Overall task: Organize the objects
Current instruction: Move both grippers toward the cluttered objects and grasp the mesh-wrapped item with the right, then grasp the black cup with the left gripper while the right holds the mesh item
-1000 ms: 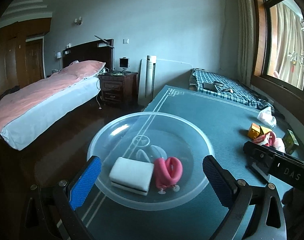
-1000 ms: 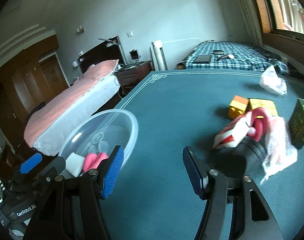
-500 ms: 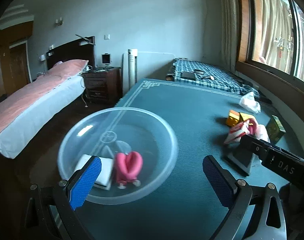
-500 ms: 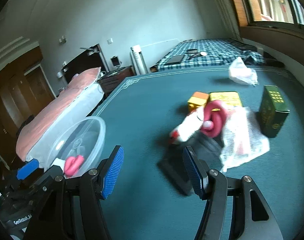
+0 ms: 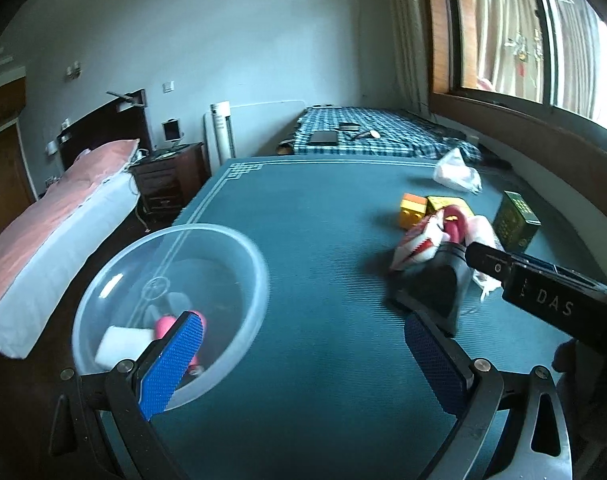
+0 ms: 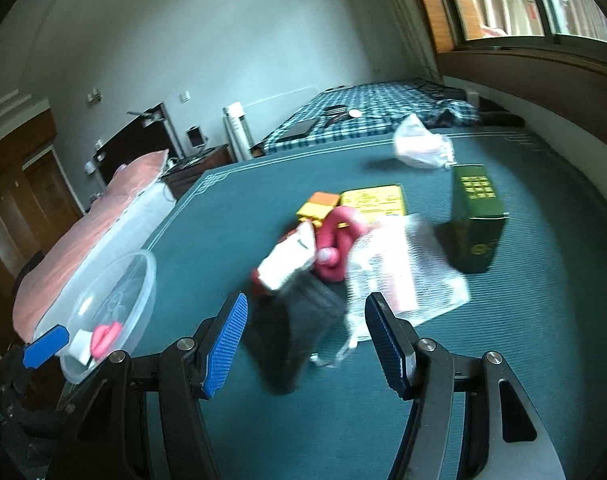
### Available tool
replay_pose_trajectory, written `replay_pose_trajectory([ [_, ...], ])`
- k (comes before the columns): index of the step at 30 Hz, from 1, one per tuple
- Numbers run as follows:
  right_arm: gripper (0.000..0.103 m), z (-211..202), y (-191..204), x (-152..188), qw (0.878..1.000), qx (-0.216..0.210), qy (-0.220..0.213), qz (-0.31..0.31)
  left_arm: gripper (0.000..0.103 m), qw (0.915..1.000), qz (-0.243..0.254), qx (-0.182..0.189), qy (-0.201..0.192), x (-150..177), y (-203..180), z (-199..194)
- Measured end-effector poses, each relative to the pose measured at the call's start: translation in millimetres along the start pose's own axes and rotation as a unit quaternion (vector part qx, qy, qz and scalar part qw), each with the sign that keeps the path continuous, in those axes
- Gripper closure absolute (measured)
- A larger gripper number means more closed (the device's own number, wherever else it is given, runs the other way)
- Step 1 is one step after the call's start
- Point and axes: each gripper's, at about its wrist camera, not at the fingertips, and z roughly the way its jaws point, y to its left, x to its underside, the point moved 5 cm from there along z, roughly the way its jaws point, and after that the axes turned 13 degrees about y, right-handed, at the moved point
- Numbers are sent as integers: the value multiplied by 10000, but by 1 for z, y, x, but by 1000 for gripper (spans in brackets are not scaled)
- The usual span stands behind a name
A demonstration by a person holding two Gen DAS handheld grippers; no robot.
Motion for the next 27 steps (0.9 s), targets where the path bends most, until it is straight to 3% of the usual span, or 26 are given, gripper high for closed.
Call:
replay_pose_trajectory([
  [12,40,6,-44,-17,9983,412,16,408,0,9980,318,487,242,-10,-36,23],
  [20,42,47,-54,-33,9976,478,430,269,0,9961,306,738,383,-12,-44,32],
  [27,65,63,-61,-32,9963,583,596,206,0,9946,339,852,482,-14,-49,39],
])
